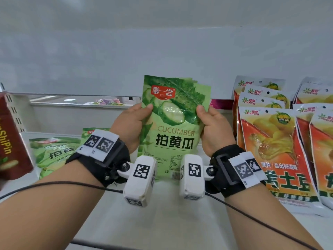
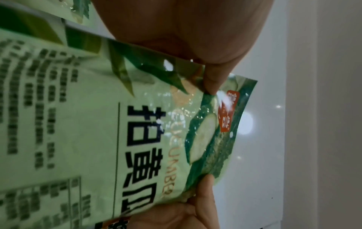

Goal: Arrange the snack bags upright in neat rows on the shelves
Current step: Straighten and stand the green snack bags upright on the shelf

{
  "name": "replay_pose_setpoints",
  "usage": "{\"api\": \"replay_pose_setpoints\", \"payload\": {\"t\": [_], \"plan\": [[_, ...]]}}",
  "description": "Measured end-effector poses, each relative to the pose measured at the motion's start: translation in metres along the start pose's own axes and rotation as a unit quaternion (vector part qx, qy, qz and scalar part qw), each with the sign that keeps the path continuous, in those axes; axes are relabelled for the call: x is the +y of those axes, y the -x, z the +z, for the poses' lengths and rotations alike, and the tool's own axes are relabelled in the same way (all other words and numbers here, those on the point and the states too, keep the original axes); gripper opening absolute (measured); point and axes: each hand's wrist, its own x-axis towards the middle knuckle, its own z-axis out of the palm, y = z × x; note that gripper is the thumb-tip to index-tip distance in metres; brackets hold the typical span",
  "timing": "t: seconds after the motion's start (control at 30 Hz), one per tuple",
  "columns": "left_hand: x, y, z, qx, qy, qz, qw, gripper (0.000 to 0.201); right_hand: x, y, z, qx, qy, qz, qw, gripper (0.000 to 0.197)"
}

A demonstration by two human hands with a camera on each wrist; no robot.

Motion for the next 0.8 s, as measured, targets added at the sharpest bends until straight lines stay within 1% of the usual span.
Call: {"api": "replay_pose_setpoints", "payload": {"t": [0.07,0.17,0.2,0.23,0.27,0.33,0.37,0.43,0.47,0.5,0.53,0.57,0.6,0.63,0.67,0.7,0.73,0.77,0.8], "plan": [[-0.001,0.0,0.0,0.016,0.001,0.001,1.0,0.018,0.001,0.001,-0.002,0.021,0.048,-0.005,0.999,0.009],[0.0,-0.001,-0.003,0.044,0.022,0.011,0.999,0.019,0.005,0.0,-0.007,0.076,0.121,-0.03,0.989,0.022],[0.002,-0.001,-0.003,0.048,0.035,0.014,0.998,0.02,0.005,0.001,-0.006,0.088,0.134,-0.041,0.986,0.023],[0.004,0.0,-0.003,0.051,0.048,0.017,0.997,0.022,0.004,0.004,-0.005,0.082,0.151,-0.044,0.984,0.022],[0.005,0.002,-0.002,0.053,0.063,0.019,0.996,0.023,0.004,0.006,-0.003,0.06,0.167,-0.038,0.983,0.02],[0.008,0.006,0.001,0.043,0.097,0.017,0.994,0.029,0.001,0.014,0.005,-0.02,0.187,-0.012,0.982,0.018],[0.01,0.009,0.004,0.026,0.114,0.012,0.993,0.033,0.0,0.017,0.009,-0.064,0.198,-0.002,0.978,0.025],[0.014,0.015,0.007,-0.018,0.112,0.005,0.993,0.041,0.0,0.023,0.016,-0.129,0.213,0.002,0.968,0.051],[0.015,0.017,0.008,-0.036,0.095,0.005,0.995,0.046,-0.001,0.025,0.02,-0.147,0.213,0.002,0.966,0.062],[0.018,0.02,0.007,-0.053,0.074,0.005,0.996,0.052,-0.001,0.027,0.024,-0.158,0.205,-0.001,0.966,0.069],[0.02,0.023,0.006,-0.072,0.061,0.005,0.996,0.057,-0.002,0.028,0.026,-0.164,0.196,-0.01,0.967,0.071],[0.022,0.025,0.007,-0.081,0.051,0.008,0.995,0.06,-0.002,0.028,0.026,-0.162,0.191,-0.025,0.968,0.067],[0.022,0.026,0.008,-0.075,0.044,0.018,0.996,0.059,-0.003,0.029,0.025,-0.145,0.194,-0.039,0.969,0.057],[0.022,0.026,0.009,-0.053,0.029,0.032,0.998,0.052,-0.003,0.028,0.024,-0.114,0.2,-0.047,0.972,0.041],[0.02,0.025,0.01,-0.018,0.006,0.048,0.999,0.039,-0.002,0.027,0.02,-0.09,0.198,-0.047,0.975,0.025],[0.018,0.023,0.009,0.023,-0.03,0.06,0.997,0.025,-0.001,0.026,0.017,-0.079,0.186,-0.042,0.978,0.016],[0.014,0.021,0.008,0.055,-0.065,0.062,0.994,0.017,0.001,0.025,0.014,-0.075,0.169,-0.035,0.982,0.015],[0.009,0.02,0.004,0.071,-0.089,0.05,0.992,0.022,0.002,0.025,0.013,-0.072,0.149,-0.027,0.986,0.017],[0.004,0.019,0.001,0.071,-0.093,0.029,0.993,0.03,0.004,0.024,0.011,-0.068,0.124,-0.015,0.99,0.018]]}}
